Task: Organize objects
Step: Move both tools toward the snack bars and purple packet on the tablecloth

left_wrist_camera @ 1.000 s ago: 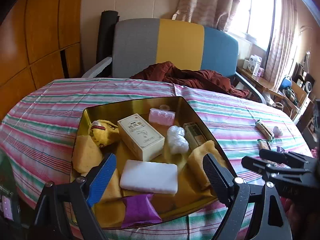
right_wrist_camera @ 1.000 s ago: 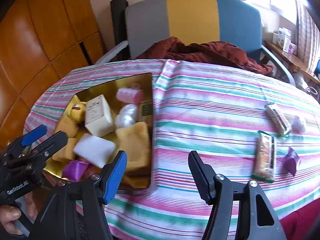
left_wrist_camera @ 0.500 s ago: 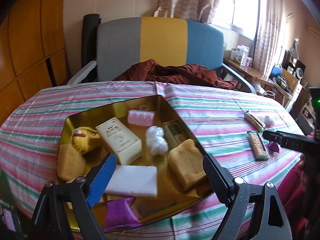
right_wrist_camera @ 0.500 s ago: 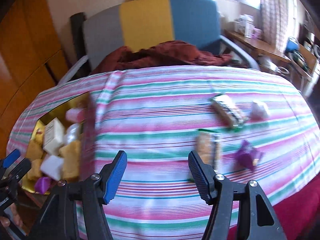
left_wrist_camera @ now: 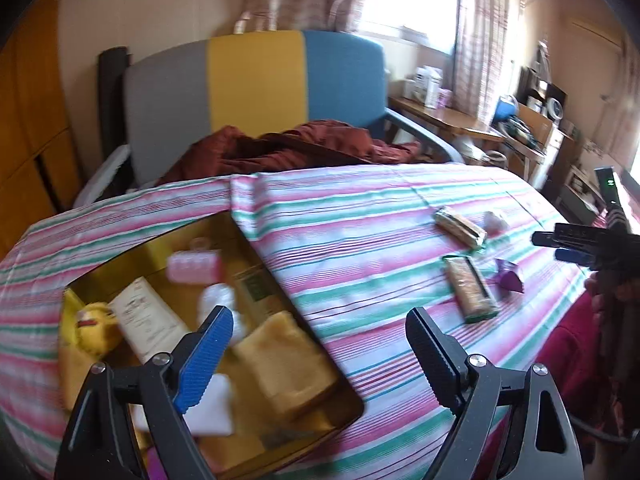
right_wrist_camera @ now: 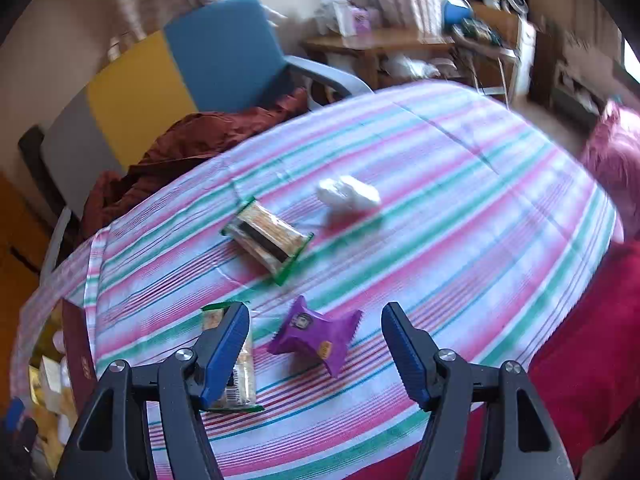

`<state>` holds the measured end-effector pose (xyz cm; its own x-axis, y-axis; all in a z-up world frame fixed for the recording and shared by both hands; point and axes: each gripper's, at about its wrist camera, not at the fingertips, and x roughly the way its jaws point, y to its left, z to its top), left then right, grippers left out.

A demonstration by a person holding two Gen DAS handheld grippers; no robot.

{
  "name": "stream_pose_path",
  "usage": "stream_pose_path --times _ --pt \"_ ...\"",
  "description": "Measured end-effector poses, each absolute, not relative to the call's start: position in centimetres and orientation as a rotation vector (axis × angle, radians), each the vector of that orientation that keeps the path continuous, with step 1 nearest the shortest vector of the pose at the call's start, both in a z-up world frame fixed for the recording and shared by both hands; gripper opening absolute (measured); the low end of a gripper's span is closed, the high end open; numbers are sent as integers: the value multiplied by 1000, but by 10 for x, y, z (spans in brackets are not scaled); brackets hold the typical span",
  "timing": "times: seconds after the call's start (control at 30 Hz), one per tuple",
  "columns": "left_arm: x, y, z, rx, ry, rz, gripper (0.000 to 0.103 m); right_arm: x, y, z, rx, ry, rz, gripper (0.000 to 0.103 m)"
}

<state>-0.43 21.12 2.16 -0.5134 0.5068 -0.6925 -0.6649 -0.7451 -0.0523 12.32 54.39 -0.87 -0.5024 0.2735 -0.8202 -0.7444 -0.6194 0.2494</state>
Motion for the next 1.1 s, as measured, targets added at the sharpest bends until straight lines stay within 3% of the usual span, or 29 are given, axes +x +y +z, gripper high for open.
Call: stream_pose_path --times 0.1,0.27,1.1 --pt "-6 236 18 -943 325 2195 89 135 557 -20 -977 988 2116 70" --pt "-6 283 5 -963 367 2094 88 146 565 -21 -879 1114 2141 70" --pt "-10 464 -90 -1184 534 1832 83 138 568 -26 -906 1186 2224 74"
